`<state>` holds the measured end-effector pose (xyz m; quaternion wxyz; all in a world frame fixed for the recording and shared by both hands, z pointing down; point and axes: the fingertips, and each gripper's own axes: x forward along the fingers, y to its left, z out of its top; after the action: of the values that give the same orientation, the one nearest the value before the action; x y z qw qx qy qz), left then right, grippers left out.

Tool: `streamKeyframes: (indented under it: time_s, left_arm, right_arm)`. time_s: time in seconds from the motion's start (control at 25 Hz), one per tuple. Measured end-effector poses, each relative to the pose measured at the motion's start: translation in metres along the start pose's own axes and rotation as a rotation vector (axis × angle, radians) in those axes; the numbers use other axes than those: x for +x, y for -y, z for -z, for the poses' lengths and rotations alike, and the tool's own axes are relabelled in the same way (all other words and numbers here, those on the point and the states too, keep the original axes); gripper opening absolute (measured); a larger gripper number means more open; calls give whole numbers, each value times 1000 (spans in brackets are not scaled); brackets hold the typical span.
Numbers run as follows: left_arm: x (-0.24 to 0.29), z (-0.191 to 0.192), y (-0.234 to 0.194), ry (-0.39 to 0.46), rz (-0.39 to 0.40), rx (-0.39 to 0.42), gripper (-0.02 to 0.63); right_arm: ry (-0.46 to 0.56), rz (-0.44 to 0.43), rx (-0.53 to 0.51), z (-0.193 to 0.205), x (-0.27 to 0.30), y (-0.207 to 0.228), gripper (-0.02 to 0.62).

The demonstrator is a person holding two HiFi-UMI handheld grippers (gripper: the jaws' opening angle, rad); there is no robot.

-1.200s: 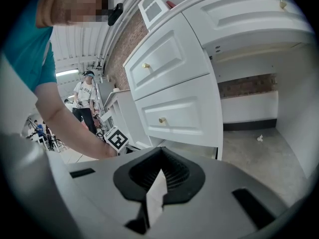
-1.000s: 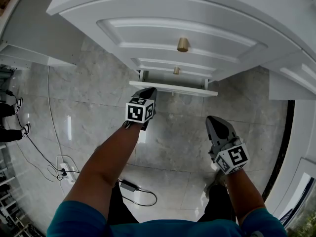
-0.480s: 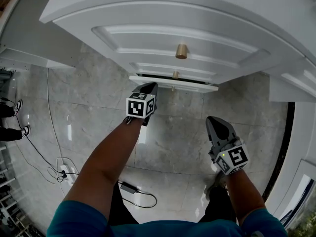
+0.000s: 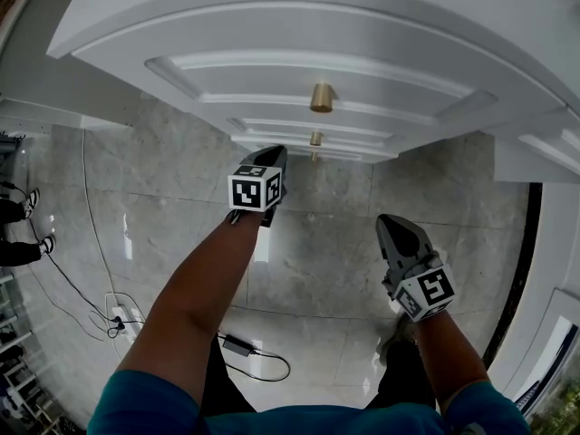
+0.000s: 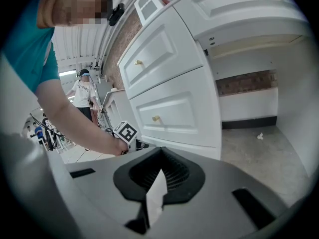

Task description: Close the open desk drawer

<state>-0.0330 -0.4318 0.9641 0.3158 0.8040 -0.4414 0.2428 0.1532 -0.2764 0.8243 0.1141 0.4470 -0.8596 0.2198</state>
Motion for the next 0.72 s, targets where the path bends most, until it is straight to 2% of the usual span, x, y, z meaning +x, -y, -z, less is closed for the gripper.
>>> streamKeyframes:
  time_s: [0.2,0.36,0.72]
  left_arm:
    - [7,-8,-2,-6,3,-28,15]
    - [7,-6,-1,-10,18,11,15]
    - [7,-6,0,7,32,27,15]
  right_arm:
    - [-1,-17,-7,2,6,-5,21]
    - [-1,-19,-1,2,8,-7,21]
    - [-20,-22,4,11,11,-13,20]
